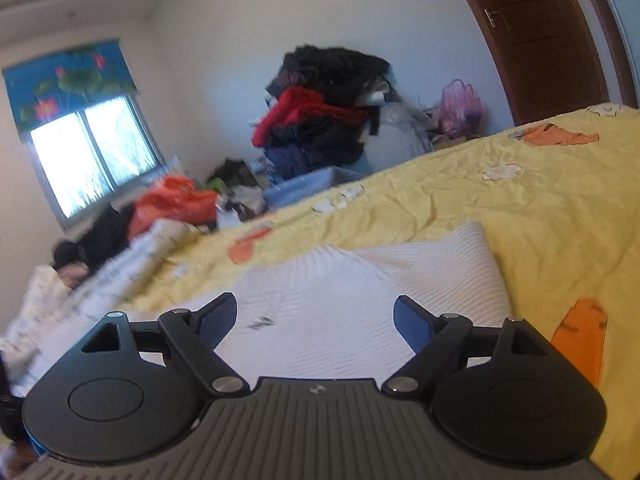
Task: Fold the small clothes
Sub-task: 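Reach the left gripper to the other sleeve cuff and close on it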
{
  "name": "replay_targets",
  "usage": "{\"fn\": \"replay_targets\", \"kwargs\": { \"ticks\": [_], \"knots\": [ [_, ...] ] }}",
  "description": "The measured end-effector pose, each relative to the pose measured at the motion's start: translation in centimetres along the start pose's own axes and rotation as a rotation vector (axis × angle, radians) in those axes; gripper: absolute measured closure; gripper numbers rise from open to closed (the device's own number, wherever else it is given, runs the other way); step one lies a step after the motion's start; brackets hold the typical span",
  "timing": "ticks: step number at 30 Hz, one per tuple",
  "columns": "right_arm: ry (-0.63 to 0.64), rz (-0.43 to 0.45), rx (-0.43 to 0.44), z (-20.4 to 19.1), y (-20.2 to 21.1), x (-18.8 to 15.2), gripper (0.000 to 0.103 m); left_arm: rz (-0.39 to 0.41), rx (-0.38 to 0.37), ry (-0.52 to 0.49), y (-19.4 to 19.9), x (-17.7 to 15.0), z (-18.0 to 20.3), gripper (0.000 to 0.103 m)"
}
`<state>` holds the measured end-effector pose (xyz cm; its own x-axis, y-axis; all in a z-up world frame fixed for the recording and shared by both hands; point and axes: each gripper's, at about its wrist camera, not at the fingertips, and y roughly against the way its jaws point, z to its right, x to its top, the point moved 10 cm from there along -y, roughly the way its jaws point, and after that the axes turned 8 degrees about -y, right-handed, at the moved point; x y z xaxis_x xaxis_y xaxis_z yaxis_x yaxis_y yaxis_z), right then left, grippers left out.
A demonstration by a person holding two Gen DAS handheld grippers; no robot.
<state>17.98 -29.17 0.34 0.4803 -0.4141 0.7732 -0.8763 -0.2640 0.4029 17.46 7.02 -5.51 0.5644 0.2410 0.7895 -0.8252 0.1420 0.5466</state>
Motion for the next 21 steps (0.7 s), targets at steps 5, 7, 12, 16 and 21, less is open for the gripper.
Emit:
{"fn": "replay_targets", "kwargs": {
  "ticks": [5, 7, 12, 16, 21],
  "knots": [
    [0.124, -0.145, -0.118, 3.0, -5.1, -1.2, 0.023, 0.004, -0.031, 0.035, 0.1, -0.1, -0.2, 0.083],
    [0.168, -0.134, -0.127, 2.6, -5.1, -1.9, 0.022, 0.004, -0.033, 0.038, 0.1, -0.2, -0.2, 0.083],
    [0.214, -0.141, -0.143, 2.2, -5.3, -2.5, 0.017, -0.015, -0.047, 0.041, 0.3, 0.1, -0.4, 0.083],
    [0.191, -0.142, -0.117, 2.3, -5.2, -2.1, 0.015, -0.007, -0.023, -0.015, 2.8, 1.3, -1.8, 0.075],
    [0.125, -0.127, -0.059, 2.7, -4.6, -1.6, 0.013, 0.193, 0.241, -0.092, 7.9, 6.7, -9.9, 0.021]
  ]
}}
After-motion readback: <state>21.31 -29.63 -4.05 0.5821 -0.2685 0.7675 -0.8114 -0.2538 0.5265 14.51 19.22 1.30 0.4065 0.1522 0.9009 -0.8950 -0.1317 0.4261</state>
